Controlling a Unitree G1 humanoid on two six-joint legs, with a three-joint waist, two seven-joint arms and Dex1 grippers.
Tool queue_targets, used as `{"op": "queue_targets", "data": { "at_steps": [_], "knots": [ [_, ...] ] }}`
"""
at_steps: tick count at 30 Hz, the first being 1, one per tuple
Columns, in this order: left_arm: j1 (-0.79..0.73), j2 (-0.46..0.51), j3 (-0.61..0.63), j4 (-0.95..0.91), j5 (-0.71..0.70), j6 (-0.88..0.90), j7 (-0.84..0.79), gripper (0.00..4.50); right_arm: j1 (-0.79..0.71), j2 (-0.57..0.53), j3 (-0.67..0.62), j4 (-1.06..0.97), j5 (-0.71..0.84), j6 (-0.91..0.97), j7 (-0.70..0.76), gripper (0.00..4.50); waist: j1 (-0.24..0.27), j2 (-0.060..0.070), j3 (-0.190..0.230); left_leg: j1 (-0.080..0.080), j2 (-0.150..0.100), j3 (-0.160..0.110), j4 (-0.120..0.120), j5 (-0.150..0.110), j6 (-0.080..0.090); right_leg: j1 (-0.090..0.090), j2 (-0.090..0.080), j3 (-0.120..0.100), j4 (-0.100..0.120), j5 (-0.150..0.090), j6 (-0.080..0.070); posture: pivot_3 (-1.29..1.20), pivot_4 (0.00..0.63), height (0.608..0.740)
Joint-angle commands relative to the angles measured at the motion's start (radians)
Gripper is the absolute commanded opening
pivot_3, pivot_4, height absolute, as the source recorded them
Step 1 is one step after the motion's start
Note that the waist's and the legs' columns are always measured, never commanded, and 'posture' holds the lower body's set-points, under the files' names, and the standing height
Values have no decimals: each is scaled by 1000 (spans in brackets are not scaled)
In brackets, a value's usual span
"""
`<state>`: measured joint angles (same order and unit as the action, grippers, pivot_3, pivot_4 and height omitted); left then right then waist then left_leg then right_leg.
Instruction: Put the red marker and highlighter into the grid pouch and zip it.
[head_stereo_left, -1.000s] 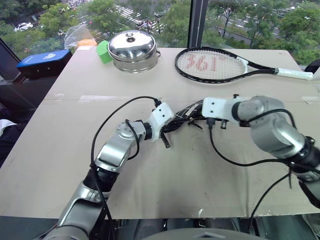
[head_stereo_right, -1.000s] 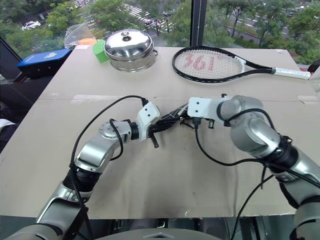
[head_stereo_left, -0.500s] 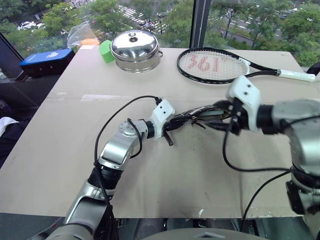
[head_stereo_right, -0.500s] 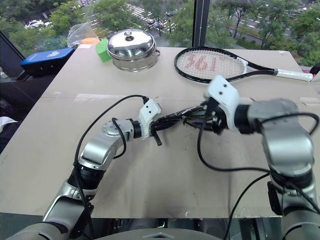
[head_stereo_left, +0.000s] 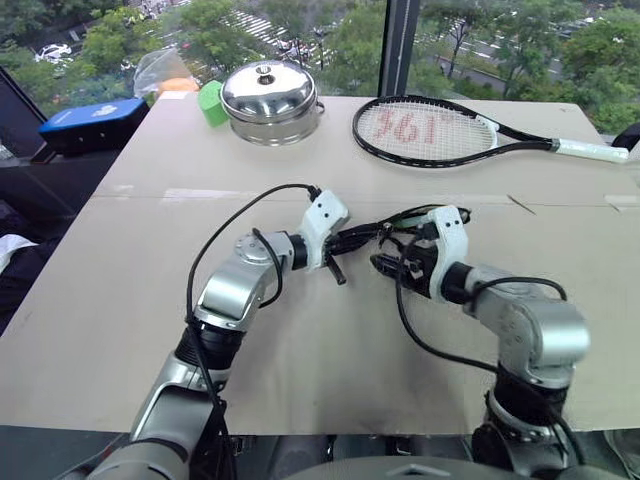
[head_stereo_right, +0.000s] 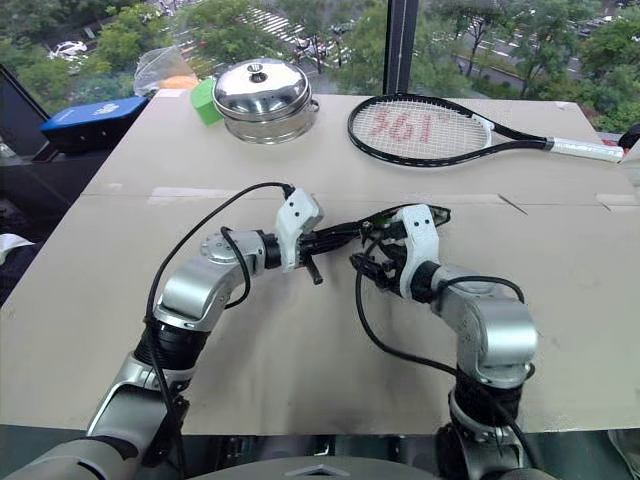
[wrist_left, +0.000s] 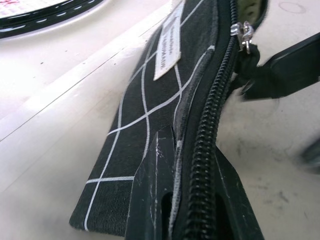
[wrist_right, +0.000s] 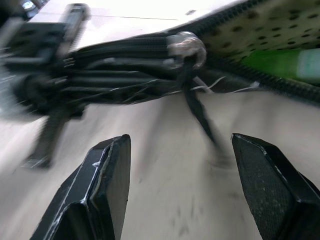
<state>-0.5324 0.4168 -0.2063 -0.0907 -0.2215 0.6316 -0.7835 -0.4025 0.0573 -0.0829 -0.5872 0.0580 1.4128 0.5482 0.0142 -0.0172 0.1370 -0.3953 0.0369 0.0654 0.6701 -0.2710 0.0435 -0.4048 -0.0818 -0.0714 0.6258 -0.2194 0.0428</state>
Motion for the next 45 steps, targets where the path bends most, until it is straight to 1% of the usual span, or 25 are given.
{"op": "queue_targets", "data": {
  "at_steps": [1, 4, 7, 8, 9, 10, 12, 14, 18, 20, 23, 25, 28, 29, 30, 31, 32, 34, 37, 38, 40, 42, 45],
  "knots": [
    [-11, 7, 12, -39, -16, -1, -7, 0, -44, 40, -41, 31, 52, -96, -47, 3201, -1, 0, 0, 0, 0, 0, 0, 0, 0, 0, 0, 0, 0, 0, 0, 0, 150, 740],
    [-7, 12, 8, -49, -13, 1, -6, 0, -73, 65, -69, 94, 73, -155, -97, 2458, -5, 0, 0, 0, 0, 0, 0, 0, 0, 0, 0, 1, 0, 0, 0, 0, 150, 740],
    [-2, 16, 9, -55, -12, 2, -3, 0, -75, 59, -70, 96, 102, -168, -118, 1071, -5, 0, 0, 0, 1, 0, -1, 0, 0, -1, 1, 0, 0, 0, 0, 0, 150, 740],
    [1, 18, 9, -58, -12, 3, -2, 0, -73, 55, -69, 91, 112, -168, -125, 673, -6, 0, 0, 0, 1, 0, -1, 0, 0, -1, 1, 0, 0, 0, 0, 0, 150, 740],
    [3, 19, 9, -61, -11, 2, -1, 0, -69, 44, -64, 84, 119, -168, -132, 165, -6, 0, 0, 0, 1, 0, -2, 0, 0, -1, 1, 0, 0, 0, 0, 0, 150, 740],
    [5, 20, 9, -63, -11, 2, 0, 0, -66, 35, -59, 80, 127, -168, -139, 67, -6, 0, 0, 0, 1, 0, -2, 0, 0, -1, 1, 0, 0, 0, 0, 0, 150, 740],
    [8, 21, 9, -68, -11, 3, 2, 0, -59, 20, -63, 67, 137, -164, -159, 67, -6, 0, 0, 0, 1, 0, -1, 0, 0, -1, 1, 1, 0, 0, 0, 0, 150, 740],
    [12, 24, 9, -70, -6, -2, 5, 0, -40, -23, -91, 26, 135, -145, -182, 67, -4, 0, 0, 0, 1, 1, -1, 0, 0, -1, 1, 1, 0, 0, 0, 0, 150, 740],
    [19, 38, 5, -59, 16, -32, 8, 0, 27, -170, -241, -79, 117, -71, -218, 67, 1, 0, 0, 0, 0, 0, -1, 0, 0, -1, 0, 1, 0, 0, 0, 0, 150, 740],
    [21, 38, 4, -54, 16, -38, 8, 0, 65, -251, -325, -116, 127, -38, -206, 67, 3, 0, 0, -1, 0, 0, -1, 0, 0, -1, -1, 0, -1, 0, 0, 0, 150, 740],
    [12, 32, -26, -23, 42, -94, -1, 0, 128, -361, -391, -137, 148, -25, -179, 67, -1, 0, 0, -1, 0, 2, -1, -2, 4, -1, -2, 1, -1, 0, 0, 0, 150, 740],
    [9, 20, -45, 8, 64, -153, -6, 0, 155, -393, -391, -147, 177, -35, -155, 67, -6, 1, 0, 0, 1, 3, -1, -3, 4, -1, 0, 3, -1, 0, 0, 0, 150, 740],
    [15, 27, -94, 60, 130, -293, -24, 0, 216, -450, -330, -167, 209, -96, -113, 67, -7, 1, 0, 2, 2, 3, -3, -3, 5, -2, 2, 4, 0, 0, 0, 0, 150, 740],
    [14, 23, -97, 79, 133, -314, -29, 0, 237, -465, -318, -176, 221, -117, -98, 297, -6, 1, 0, 2, 2, 3, -3, -3, 5, -2, 2, 4, 0, 0, 0, 0, 150, 740],
    [12, 18, -99, 97, 136, -333, -30, 0, 251, -469, -318, -186, 236, -129, -89, 711, -6, 1, 0, 2, 2, 3, -3, -3, 5, -2, 2, 4, 0, 0, 0, 0, 150, 740],
    [8, 17, -102, 119, 149, -362, -25, 0, 265, -469, -322, -200, 259, -139, -72, 914, -4, 1, 0, 2, 2, 3, -3, -3, 5, -2, 2, 4, 0, 0, 0, 0, 150, 740],
    [7, 19, -105, 136, 162, -392, -23, 0, 286, -470, -325, -218, 281, -146, -56, 1388, -2, 1, 0, 1, 2, 3, -3, -3, 5, -2, 2, 4, 0, 0, 0, 0, 150, 740],
    [8, 17, -103, 154, 168, -417, -24, 0, 314, -472, -330, -241, 315, -154, -38, 2182, 1, 1, -1, 0, 2, 3, -2, -3, 5, -2, 2, 4, -1, 0, 0, 0, 150, 740],
    [12, 2, -74, 138, 127, -366, -32, 0, 326, -408, -361, -293, 414, -66, -26, 3521, 0, 1, -1, 0, 2, 3, -1, -3, 5, -2, 0, 4, -1, 0, 0, 0, 150, 740],
    [10, -1, -66, 131, 117, -350, -31, 0, 340, -376, -362, -320, 455, -19, -19, 3809, 0, 0, -1, 0, 2, 3, -1, -3, 5, -2, 0, 4, -1, 0, 0, 0, 150, 740],
    [8, -10, -52, 118, 99, -313, -26, 0, 363, -328, -349, -350, 496, 30, -31, 3809, 0, 0, -1, 0, 3, 2, -1, -3, 5, -2, 0, 3, -1, 0, 0, 0, 150, 740],
    [9, -12, -51, 108, 94, -299, -28, 0, 364, -290, -320, -345, 493, 32, -74, 3809, 0, 0, -1, 0, 3, 1, -2, -3, 5, -2, 0, 3, -1, 0, 0, 0, 150, 740],
    [13, -13, -53, 94, 95, -288, -32, 0, 326, -226, -292, -304, 470, 9, -148, 3809, -1, 0, -1, 0, 3, 2, -1, -3, 5, -2, 0, 3, -1, 0, 0, 0, 150, 740]
  ]
}}
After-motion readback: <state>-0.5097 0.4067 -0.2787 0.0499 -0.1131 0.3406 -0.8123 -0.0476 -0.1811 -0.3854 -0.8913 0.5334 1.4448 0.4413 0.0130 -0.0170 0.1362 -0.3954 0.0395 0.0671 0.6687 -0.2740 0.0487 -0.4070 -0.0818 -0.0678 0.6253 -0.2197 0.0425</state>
